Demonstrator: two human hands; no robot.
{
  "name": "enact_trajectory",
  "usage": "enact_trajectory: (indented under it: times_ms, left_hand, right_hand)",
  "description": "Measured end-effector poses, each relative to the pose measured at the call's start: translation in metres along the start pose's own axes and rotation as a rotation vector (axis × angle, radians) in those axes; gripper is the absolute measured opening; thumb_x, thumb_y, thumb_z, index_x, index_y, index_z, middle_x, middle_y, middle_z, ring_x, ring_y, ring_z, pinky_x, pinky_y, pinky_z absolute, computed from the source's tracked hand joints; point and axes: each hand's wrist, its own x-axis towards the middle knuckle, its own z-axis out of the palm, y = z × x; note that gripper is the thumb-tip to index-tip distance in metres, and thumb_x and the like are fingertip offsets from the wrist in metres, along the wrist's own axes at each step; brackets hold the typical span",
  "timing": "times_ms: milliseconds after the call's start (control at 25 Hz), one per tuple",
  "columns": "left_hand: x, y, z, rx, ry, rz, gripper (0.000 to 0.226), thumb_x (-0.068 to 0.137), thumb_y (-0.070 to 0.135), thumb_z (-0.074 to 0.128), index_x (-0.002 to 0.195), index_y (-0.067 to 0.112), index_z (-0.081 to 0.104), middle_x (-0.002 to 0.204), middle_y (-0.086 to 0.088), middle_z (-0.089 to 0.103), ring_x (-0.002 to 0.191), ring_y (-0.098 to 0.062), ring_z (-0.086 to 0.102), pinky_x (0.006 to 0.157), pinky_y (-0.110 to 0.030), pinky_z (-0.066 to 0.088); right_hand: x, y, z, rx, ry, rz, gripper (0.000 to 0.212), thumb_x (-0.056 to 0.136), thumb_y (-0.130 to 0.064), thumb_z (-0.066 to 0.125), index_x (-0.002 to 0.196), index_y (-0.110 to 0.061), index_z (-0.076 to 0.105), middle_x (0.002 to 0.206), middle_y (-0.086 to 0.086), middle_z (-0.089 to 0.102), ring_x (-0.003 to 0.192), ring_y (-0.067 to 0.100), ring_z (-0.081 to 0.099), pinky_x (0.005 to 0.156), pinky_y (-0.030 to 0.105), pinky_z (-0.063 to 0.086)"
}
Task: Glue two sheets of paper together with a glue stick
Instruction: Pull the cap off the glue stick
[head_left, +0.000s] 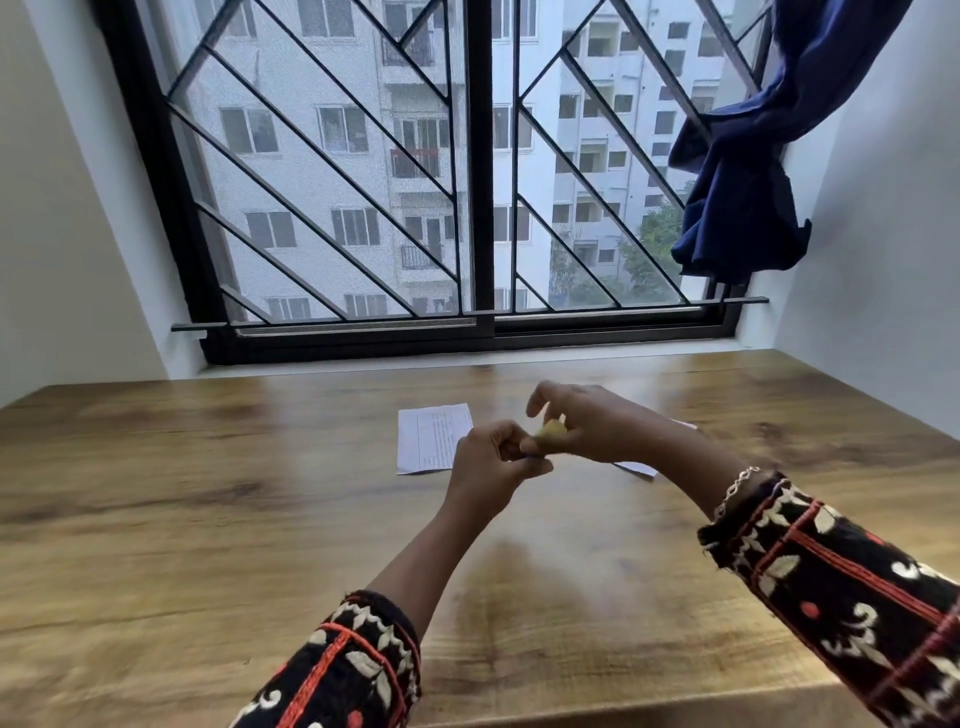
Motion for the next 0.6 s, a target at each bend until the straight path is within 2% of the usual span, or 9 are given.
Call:
enact_trajectory:
  times_ms: [40, 120, 160, 240, 360, 480, 600]
  left_hand:
    - [0.000, 0.000, 0.000, 0.010, 0.003, 0.000, 0.026, 0.067, 0.006, 0.078, 0.061, 0.018, 0.056, 0.055, 0.006, 0.056, 0.051, -0.006, 0.049, 0.054, -0.019, 0.039]
    - [-0.001, -0.001, 0.001, 0.022, -0.001, 0.002, 0.028, 0.066, 0.006, 0.079, 0.060, 0.021, 0.055, 0.056, 0.008, 0.056, 0.051, -0.004, 0.049, 0.055, -0.017, 0.039]
    - [-0.002, -0.002, 0.002, 0.020, -0.006, -0.001, 0.026, 0.066, 0.006, 0.079, 0.062, 0.019, 0.056, 0.058, 0.006, 0.057, 0.053, -0.007, 0.050, 0.056, -0.019, 0.040]
    - [-0.003, -0.003, 0.004, 0.007, -0.008, -0.017, 0.019, 0.067, 0.007, 0.079, 0.070, 0.013, 0.061, 0.062, 0.001, 0.059, 0.057, -0.013, 0.051, 0.059, -0.025, 0.042]
    - [-0.004, -0.005, 0.007, -0.021, 0.031, -0.051, 0.017, 0.068, 0.007, 0.077, 0.071, 0.010, 0.061, 0.062, 0.001, 0.058, 0.059, -0.015, 0.049, 0.061, -0.028, 0.040]
    - [-0.004, -0.004, 0.009, -0.080, 0.062, -0.079, 0.021, 0.071, 0.005, 0.075, 0.067, 0.014, 0.058, 0.060, 0.003, 0.056, 0.058, -0.012, 0.049, 0.060, -0.024, 0.041]
    - [-0.005, -0.002, 0.012, -0.136, 0.060, -0.090, 0.022, 0.074, 0.002, 0.072, 0.068, 0.018, 0.058, 0.070, -0.007, 0.063, 0.065, -0.017, 0.056, 0.066, -0.031, 0.049]
  right_hand:
    - [0.001, 0.001, 0.001, -0.022, 0.018, 0.014, 0.029, 0.086, -0.028, 0.058, 0.105, -0.007, 0.058, 0.088, 0.003, 0.056, 0.075, 0.016, 0.049, 0.060, 0.026, 0.037]
    - [0.003, 0.002, 0.003, -0.012, 0.051, 0.010, 0.021, 0.087, -0.021, 0.057, 0.094, -0.003, 0.065, 0.075, 0.002, 0.059, 0.058, 0.010, 0.050, 0.048, 0.017, 0.039]
    - [0.003, 0.003, 0.003, 0.005, 0.058, 0.003, 0.016, 0.085, -0.016, 0.059, 0.091, -0.003, 0.066, 0.071, 0.001, 0.058, 0.054, 0.007, 0.049, 0.048, 0.014, 0.039]
    - [0.000, 0.006, 0.001, 0.031, 0.062, -0.015, 0.010, 0.080, -0.009, 0.063, 0.088, -0.005, 0.067, 0.073, 0.002, 0.057, 0.056, 0.008, 0.048, 0.053, 0.019, 0.040]
    - [-0.004, 0.019, -0.002, 0.092, 0.103, -0.029, 0.014, 0.075, -0.001, 0.065, 0.088, -0.008, 0.066, 0.080, 0.003, 0.061, 0.070, 0.016, 0.054, 0.066, 0.026, 0.044]
    - [-0.009, 0.037, 0.002, 0.327, 0.160, 0.027, 0.029, 0.079, 0.008, 0.055, 0.095, -0.014, 0.066, 0.083, 0.007, 0.061, 0.074, 0.018, 0.056, 0.072, 0.030, 0.049]
    - [-0.017, 0.056, 0.011, 0.535, 0.203, 0.125, 0.029, 0.083, 0.006, 0.052, 0.086, -0.020, 0.066, 0.086, 0.011, 0.063, 0.080, 0.022, 0.060, 0.079, 0.036, 0.052]
